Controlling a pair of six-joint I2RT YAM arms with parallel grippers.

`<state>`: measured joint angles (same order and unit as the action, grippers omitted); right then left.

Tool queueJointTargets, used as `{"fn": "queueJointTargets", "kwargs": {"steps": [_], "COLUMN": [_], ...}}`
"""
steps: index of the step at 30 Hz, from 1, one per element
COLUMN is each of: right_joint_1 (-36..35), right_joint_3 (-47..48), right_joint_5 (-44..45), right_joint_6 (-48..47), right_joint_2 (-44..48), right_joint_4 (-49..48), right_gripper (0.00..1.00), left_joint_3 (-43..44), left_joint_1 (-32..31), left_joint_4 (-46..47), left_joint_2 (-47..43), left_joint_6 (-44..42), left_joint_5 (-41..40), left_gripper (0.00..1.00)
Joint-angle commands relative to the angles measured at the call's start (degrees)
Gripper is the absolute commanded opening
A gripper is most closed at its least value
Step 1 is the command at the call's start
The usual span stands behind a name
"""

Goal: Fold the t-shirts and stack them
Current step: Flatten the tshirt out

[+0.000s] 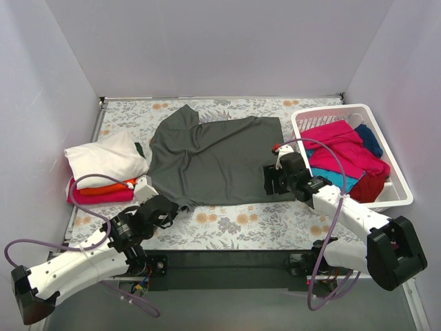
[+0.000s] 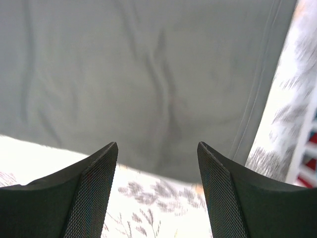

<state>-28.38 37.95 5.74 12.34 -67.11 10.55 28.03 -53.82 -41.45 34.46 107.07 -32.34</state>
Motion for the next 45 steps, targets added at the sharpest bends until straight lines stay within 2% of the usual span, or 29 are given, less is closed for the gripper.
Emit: {"fn": "queueJointTargets", "kwargs": {"steps": [1,13,20,28,38,41,43,44,45], "right_joint_1": [-2.55,-2.91,-2.91,-2.73,-2.47,-2.38,-2.38,-2.38,-2.38], "right_joint_3": [-3.41,-6.67,-6.14,-6.49,-7.9,-8.77,-9.3,-9.74,-10.0], "right_joint_5": [7.17,14.82,18.96,19.4,17.64,16.68,16.06,15.8,15.53], "right_joint_6": [2.59,5.94,11.3,17.27,20.44,20.8,20.97,20.97,21.06], "right_joint_2": [1.45,2.6,0.23,-2.32,-5.75,-5.4,-4.79,-4.61,-4.26], "right_joint_4": [4.04,6.77,6.42,3.78,2.99,3.43,4.04,4.39,4.74], "right_gripper": [0.59,0.6,0.64,0.66,0.66,0.6,0.49,0.38,0.32], "left_joint_3": [-0.96,-2.02,-2.54,-3.25,-3.51,-3.51,-3.6,-3.6,-3.6], "left_joint_1": [-0.14,-0.23,-0.14,-0.23,-0.23,-0.23,-0.23,-0.23,-0.23], "left_joint_4": [2.25,6.03,6.91,7.97,8.32,8.49,8.58,8.67,8.67], "left_joint_2": [-2.2,-0.18,-1.58,-3.34,-6.07,-6.51,-6.6,-6.51,-6.42], "left_joint_6": [-2.83,-4.06,-4.94,-6.08,-7.4,-7.57,-7.84,-7.84,-7.92], "left_joint_5": [-4.13,-10.72,-10.64,-9.59,-8.88,-8.53,-8.36,-8.09,-7.92], "left_gripper": [0.0,0.0,0.0,0.0,0.0,0.0,0.0,0.0,0.0]}}
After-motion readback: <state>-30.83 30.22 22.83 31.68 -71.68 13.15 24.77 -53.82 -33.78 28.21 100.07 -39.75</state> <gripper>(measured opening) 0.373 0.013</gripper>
